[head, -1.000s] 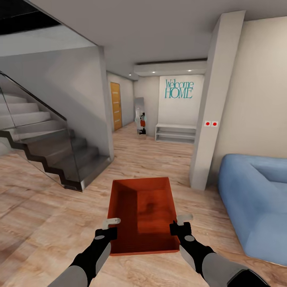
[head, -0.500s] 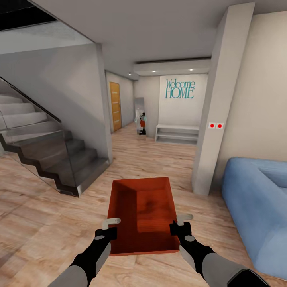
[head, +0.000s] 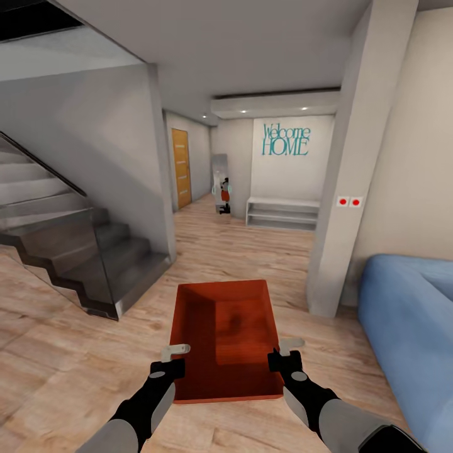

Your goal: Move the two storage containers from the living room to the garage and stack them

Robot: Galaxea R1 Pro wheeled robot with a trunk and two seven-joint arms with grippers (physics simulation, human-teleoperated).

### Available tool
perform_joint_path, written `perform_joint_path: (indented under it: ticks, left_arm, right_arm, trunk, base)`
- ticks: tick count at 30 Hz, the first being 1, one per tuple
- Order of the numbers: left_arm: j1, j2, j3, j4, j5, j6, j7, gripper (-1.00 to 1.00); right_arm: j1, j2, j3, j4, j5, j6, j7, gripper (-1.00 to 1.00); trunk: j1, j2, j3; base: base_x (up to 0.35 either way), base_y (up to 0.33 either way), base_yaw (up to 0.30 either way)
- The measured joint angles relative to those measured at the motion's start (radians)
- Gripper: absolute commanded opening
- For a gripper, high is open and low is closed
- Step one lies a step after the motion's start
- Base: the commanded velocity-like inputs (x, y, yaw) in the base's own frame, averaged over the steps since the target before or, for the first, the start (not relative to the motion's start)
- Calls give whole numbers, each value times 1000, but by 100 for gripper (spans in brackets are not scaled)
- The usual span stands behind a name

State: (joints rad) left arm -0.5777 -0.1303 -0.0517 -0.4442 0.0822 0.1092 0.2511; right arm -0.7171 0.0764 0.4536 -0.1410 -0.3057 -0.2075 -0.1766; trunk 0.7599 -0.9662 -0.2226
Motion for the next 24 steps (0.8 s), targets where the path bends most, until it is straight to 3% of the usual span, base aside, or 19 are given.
perform_joint_path:
  ticks: [24]
  left_arm:
    - [0, 0, -1, -1, 0, 0, 0, -100]
  right_arm:
    - [0, 0, 0, 0, 0, -2, 0, -100]
  trunk:
    - [0, 0, 0]
  base:
    - [323, 0, 0]
